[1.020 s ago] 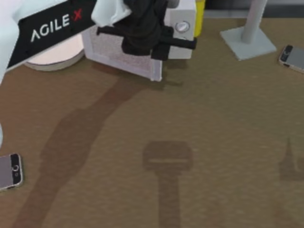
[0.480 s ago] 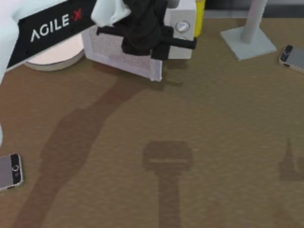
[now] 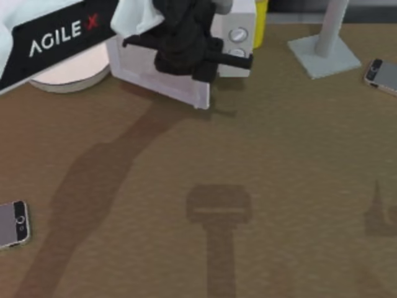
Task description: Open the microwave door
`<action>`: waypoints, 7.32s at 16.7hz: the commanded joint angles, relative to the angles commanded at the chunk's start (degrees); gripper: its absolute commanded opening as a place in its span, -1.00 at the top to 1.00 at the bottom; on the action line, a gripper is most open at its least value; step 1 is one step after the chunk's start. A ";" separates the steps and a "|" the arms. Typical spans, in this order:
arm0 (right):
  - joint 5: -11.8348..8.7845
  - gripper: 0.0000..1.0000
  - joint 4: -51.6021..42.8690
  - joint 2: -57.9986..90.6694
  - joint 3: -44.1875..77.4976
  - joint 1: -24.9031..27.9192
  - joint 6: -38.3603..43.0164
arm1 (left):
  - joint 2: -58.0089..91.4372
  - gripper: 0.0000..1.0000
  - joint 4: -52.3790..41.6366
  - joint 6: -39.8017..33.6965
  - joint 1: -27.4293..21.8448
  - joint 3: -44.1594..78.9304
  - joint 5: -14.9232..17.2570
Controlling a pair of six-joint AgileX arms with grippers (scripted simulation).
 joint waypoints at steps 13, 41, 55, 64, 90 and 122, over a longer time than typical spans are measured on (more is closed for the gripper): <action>0.00 -1.00 0.00 0.00 0.00 0.00 0.00 | -3.30 1.00 2.09 4.27 1.08 -4.79 2.16; 0.00 -1.00 0.00 0.00 0.00 0.00 0.00 | -8.03 1.00 4.38 11.64 3.04 -11.48 6.43; 0.00 -1.00 0.00 0.00 0.00 0.00 0.00 | -8.03 1.00 4.38 11.64 3.04 -11.48 6.43; 0.00 -1.00 0.00 0.00 0.00 0.00 0.00 | -7.85 1.00 4.39 11.41 2.73 -11.65 6.82; 0.00 -1.00 0.00 0.00 0.00 0.00 0.00 | -12.12 1.00 5.41 19.83 5.65 -16.89 11.19; 0.00 -1.00 0.00 0.00 0.00 0.00 0.00 | -15.37 1.00 5.02 28.97 8.95 -20.85 16.36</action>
